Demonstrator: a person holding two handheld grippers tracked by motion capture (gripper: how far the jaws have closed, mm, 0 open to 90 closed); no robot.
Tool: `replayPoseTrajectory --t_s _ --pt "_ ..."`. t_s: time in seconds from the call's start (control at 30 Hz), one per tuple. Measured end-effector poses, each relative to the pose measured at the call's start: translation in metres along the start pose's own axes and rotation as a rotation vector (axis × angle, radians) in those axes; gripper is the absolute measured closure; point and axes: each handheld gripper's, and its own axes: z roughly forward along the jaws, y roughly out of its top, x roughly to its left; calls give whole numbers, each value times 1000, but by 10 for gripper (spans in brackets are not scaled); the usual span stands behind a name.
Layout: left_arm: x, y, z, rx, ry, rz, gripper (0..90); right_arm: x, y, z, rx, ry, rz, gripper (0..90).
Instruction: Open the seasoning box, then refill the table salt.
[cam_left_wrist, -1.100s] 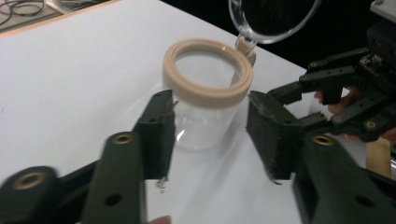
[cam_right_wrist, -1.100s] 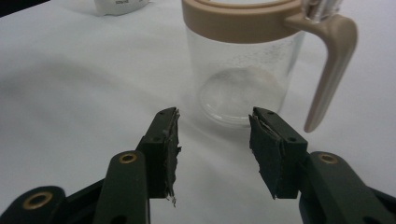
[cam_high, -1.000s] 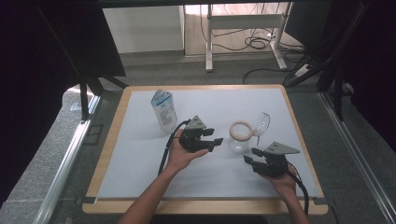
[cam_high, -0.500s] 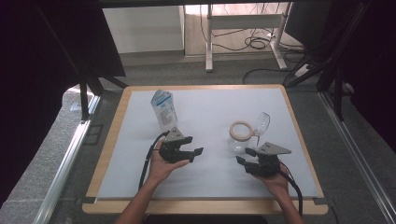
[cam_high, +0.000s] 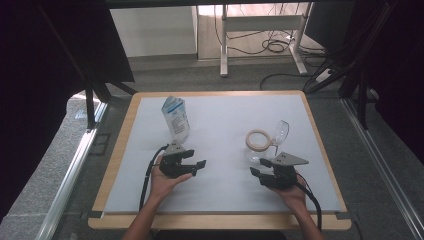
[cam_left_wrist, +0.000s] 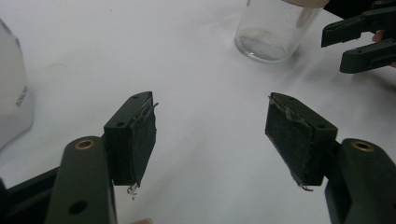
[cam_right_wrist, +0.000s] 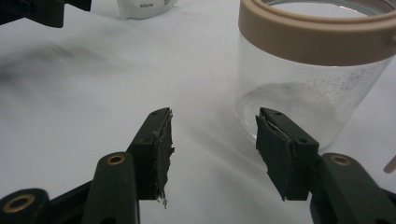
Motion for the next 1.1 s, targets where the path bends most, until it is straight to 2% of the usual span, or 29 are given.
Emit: replayPoseTrajectory --t_s 0.27,0.4,0.6,0.9,1.1 --pt "9 -8 -14 -6 58 -11 327 0 -1 0 -1 6 2 459" --pt "13 -12 -22 -7 67 -18 333 0 -2 1 2 5 3 458" --pt "22 -17 -34 -12 106 -35 349 3 -1 3 4 9 -7 454" --pt "37 -21 -38 -9 156 -71 381 5 -1 4 13 13 -17 449" --pt "48 -15 -43 -26 193 -74 401 6 -1 2 1 13 -20 449"
